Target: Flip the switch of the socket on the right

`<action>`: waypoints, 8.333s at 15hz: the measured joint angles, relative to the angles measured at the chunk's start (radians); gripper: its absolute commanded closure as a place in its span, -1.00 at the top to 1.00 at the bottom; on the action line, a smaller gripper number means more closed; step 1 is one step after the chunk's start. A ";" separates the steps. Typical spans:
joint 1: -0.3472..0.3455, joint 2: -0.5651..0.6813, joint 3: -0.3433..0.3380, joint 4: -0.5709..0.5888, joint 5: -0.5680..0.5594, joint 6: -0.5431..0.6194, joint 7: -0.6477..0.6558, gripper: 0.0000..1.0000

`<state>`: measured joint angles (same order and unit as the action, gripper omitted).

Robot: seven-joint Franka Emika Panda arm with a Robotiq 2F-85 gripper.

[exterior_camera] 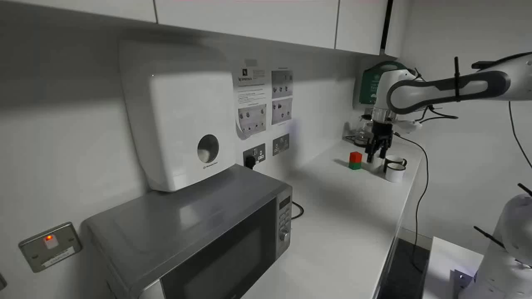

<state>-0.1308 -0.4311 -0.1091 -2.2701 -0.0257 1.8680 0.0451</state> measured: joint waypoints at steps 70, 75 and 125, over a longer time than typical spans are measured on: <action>0.048 0.754 0.050 0.697 0.216 0.581 -0.228 0.51; 0.048 0.754 0.050 0.697 0.216 0.581 -0.228 0.51; 0.037 0.967 0.078 0.942 0.217 0.612 -0.193 -1.00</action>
<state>-0.0936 0.5363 -0.0311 -1.3286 0.1912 2.4803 -0.1476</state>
